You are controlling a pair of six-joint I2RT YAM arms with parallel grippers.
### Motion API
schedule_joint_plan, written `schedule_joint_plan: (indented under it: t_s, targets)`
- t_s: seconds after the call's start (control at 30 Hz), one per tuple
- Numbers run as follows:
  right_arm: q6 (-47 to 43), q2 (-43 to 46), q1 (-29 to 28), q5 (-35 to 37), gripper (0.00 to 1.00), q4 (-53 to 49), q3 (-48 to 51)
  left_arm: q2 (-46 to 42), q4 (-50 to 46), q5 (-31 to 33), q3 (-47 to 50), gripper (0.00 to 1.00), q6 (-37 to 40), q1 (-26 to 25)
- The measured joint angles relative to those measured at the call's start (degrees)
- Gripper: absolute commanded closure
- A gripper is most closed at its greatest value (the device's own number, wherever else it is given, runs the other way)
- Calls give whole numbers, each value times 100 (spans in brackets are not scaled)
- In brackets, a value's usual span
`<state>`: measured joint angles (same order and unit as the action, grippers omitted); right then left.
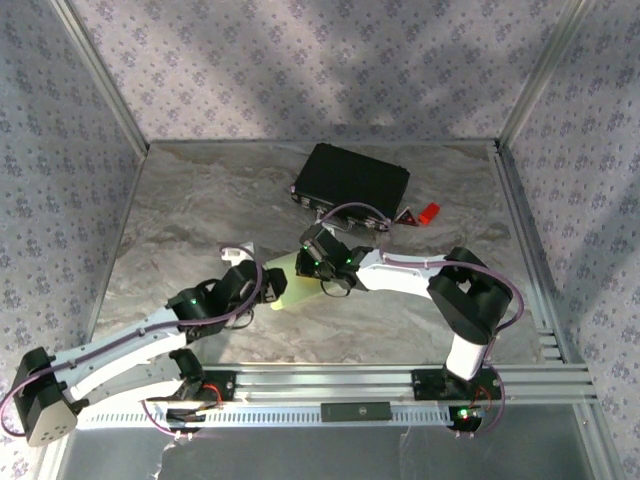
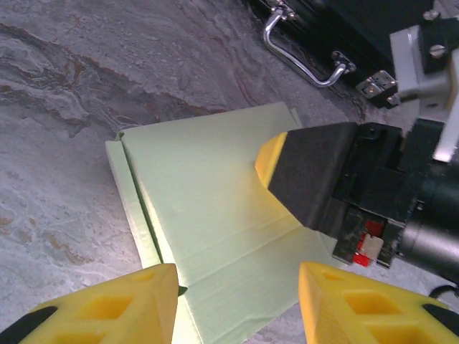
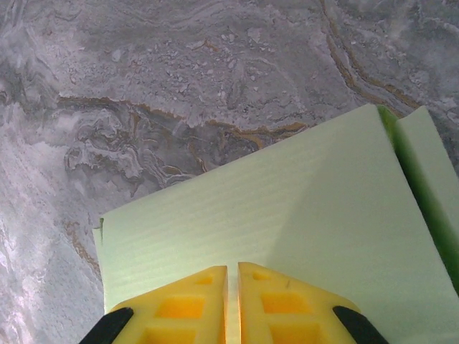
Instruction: Fold the paper box
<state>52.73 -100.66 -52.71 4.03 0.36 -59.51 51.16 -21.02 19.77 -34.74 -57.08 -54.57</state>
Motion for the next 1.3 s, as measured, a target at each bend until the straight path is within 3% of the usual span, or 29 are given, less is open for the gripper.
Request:
schedule_joint_plan:
  t_s: [0.53, 0.73, 0.87, 1.03, 1.2, 1.3]
  targets:
    - [216, -221, -33, 111, 86, 254, 70, 426, 190, -723, 328, 52, 44, 756]
    - [72, -15, -33, 116, 75, 63, 70, 610, 374, -988, 511, 51, 149, 1060]
    - [-260, 435, 70, 83, 60, -450, -28, 750, 603, -1338, 610, 52, 332, 1519]
    - [-800, 1060, 848, -544, 51, -621, -94, 1281, 1143, -1871, 627, 54, 599, 1825]
    - [-1276, 1027, 1958, -1784, 48, -450, 179, 1746, 1716, -2229, 726, 68, 763, 1945]
    - [-1453, 973, 2304, -2417, 45, -210, 662, 1834, 1967, -2319, 778, 69, 787, 2009]
